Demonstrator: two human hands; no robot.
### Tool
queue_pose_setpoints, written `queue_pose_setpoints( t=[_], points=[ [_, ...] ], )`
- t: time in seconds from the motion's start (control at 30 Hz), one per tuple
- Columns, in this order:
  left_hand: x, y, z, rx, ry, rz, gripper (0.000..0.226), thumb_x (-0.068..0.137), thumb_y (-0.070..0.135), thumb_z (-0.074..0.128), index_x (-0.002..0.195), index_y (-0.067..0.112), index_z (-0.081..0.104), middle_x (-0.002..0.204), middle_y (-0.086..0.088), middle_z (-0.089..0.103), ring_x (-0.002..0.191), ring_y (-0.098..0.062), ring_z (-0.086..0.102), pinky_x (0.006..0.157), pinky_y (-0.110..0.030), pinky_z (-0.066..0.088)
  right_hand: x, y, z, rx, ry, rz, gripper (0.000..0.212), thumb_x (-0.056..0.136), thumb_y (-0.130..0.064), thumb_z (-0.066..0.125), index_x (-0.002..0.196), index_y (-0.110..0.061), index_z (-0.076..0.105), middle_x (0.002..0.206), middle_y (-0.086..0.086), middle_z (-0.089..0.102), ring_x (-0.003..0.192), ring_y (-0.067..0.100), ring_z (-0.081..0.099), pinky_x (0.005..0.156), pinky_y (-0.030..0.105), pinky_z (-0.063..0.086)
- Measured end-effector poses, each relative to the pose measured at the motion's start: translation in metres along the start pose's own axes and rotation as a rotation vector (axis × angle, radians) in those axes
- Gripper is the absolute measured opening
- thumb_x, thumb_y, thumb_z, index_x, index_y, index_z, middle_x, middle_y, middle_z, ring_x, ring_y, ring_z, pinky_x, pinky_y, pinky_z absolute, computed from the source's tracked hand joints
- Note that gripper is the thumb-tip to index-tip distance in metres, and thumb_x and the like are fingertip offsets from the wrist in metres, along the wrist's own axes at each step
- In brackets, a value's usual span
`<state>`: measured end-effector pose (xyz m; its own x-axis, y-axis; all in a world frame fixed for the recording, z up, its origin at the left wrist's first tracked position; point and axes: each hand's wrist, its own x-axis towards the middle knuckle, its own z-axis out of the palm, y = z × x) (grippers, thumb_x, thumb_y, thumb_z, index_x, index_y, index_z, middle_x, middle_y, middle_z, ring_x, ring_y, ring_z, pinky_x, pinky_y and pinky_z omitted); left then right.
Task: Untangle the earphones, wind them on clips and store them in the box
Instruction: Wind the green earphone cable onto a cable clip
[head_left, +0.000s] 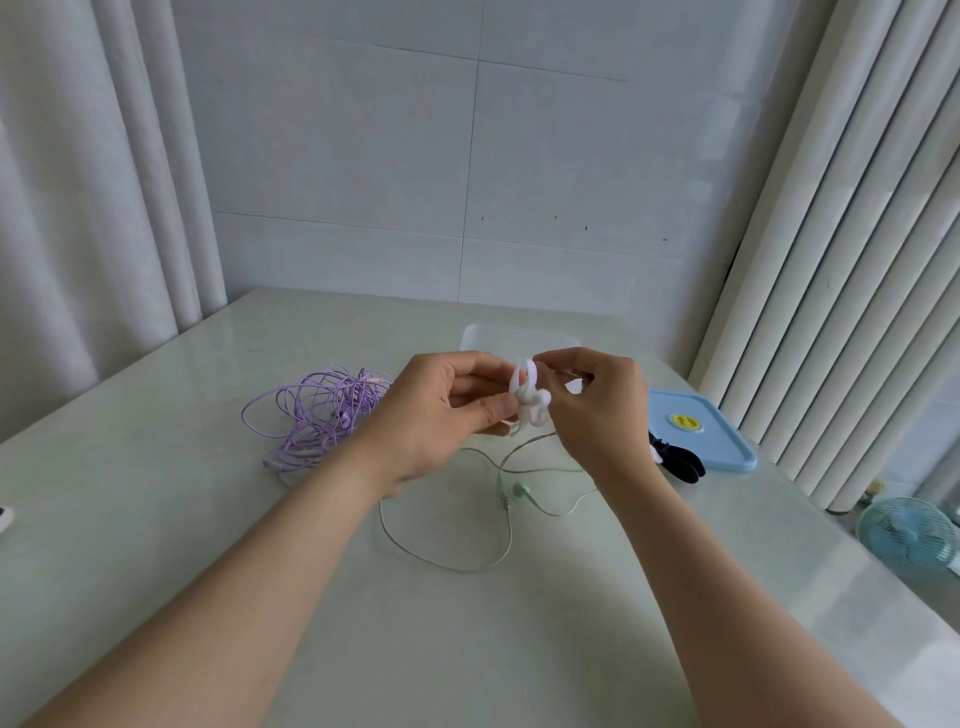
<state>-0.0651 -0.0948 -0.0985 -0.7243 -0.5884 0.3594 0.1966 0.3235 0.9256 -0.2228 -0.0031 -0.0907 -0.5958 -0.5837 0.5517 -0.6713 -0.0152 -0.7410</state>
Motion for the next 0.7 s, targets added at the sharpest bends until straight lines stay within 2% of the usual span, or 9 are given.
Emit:
queue_pose_setpoints(
  t=[0.1, 0.17, 0.27, 0.37, 0.43, 0.53, 0.63, 0.7],
  points=[
    [0.002, 0.002, -0.001, -0.117, 0.086, 0.009, 0.023, 0.095, 0.004, 0.072, 0.117, -0.001, 0.071, 0.106, -0.013, 0.077, 0.090, -0.028, 0.076, 0.088, -0.035, 0.062, 0.000, 0.001, 0.002, -0.060, -0.018, 0.013, 0.012, 0.093, -0.020, 0.071, 0.089, -0.025, 0.081, 0.074, -0.024, 0.069, 0.077, -0.014, 0.060, 0.061, 0.004, 0.033],
    [0.004, 0.001, -0.002, -0.140, 0.139, 0.006, 0.021, 0.096, 0.006, 0.071, 0.116, -0.002, 0.071, 0.112, -0.018, 0.074, 0.089, -0.027, 0.077, 0.087, -0.032, 0.062, 0.000, 0.001, 0.005, -0.092, -0.036, 0.022, 0.012, 0.093, -0.021, 0.071, 0.087, -0.026, 0.081, 0.076, -0.025, 0.069, 0.085, -0.015, 0.060, 0.064, 0.002, 0.035],
    [0.006, 0.000, -0.004, -0.164, 0.188, -0.015, 0.021, 0.098, 0.007, 0.069, 0.117, -0.002, 0.069, 0.115, -0.023, 0.073, 0.094, -0.029, 0.078, 0.082, -0.031, 0.062, -0.001, -0.001, 0.005, -0.099, -0.062, 0.037, 0.011, 0.090, -0.026, 0.074, 0.082, -0.026, 0.080, 0.074, -0.020, 0.071, 0.075, -0.014, 0.061, 0.059, 0.002, 0.037],
    [0.005, 0.000, -0.006, -0.080, 0.258, -0.068, 0.016, 0.101, 0.015, 0.068, 0.116, 0.008, 0.069, 0.107, -0.015, 0.077, 0.092, -0.021, 0.079, 0.069, -0.031, 0.061, -0.003, -0.005, 0.005, -0.089, -0.129, 0.030, 0.010, 0.085, -0.024, 0.074, 0.077, -0.024, 0.080, 0.070, -0.016, 0.074, 0.068, -0.009, 0.063, 0.057, 0.005, 0.038],
    [0.004, -0.003, -0.010, -0.026, 0.308, -0.102, 0.012, 0.102, 0.018, 0.068, 0.112, 0.012, 0.069, 0.102, -0.010, 0.079, 0.087, -0.018, 0.078, 0.065, -0.032, 0.057, -0.006, -0.008, 0.005, -0.086, -0.238, 0.015, 0.012, 0.084, -0.022, 0.075, 0.074, -0.023, 0.080, 0.065, -0.014, 0.073, 0.061, -0.005, 0.062, 0.056, 0.007, 0.039],
    [0.004, -0.006, -0.012, 0.028, 0.344, -0.139, 0.011, 0.101, 0.021, 0.068, 0.109, 0.013, 0.069, 0.094, -0.004, 0.079, 0.079, -0.013, 0.077, 0.065, -0.031, 0.054, -0.011, -0.013, 0.005, -0.065, -0.453, 0.015, 0.014, 0.083, -0.020, 0.076, 0.070, -0.022, 0.079, 0.055, -0.006, 0.067, 0.049, 0.002, 0.049, 0.054, 0.016, 0.041],
    [0.004, -0.007, -0.012, 0.033, 0.379, -0.153, 0.006, 0.101, 0.021, 0.069, 0.102, 0.016, 0.069, 0.088, 0.001, 0.079, 0.075, -0.010, 0.075, 0.066, -0.028, 0.052, -0.013, -0.013, 0.005, -0.025, -0.559, 0.000, 0.010, 0.083, -0.021, 0.078, 0.073, -0.022, 0.081, 0.065, 0.002, 0.074, 0.057, 0.009, 0.056, 0.061, 0.033, 0.051],
    [0.005, -0.009, -0.012, 0.004, 0.411, -0.155, 0.007, 0.099, 0.022, 0.071, 0.100, 0.015, 0.071, 0.087, 0.001, 0.080, 0.076, -0.008, 0.074, 0.063, -0.017, 0.050, -0.012, -0.013, 0.004, -0.015, -0.589, -0.015, 0.009, 0.084, -0.022, 0.078, 0.076, -0.022, 0.082, 0.069, 0.005, 0.075, 0.061, 0.013, 0.062, 0.068, 0.040, 0.058]
  ],
)
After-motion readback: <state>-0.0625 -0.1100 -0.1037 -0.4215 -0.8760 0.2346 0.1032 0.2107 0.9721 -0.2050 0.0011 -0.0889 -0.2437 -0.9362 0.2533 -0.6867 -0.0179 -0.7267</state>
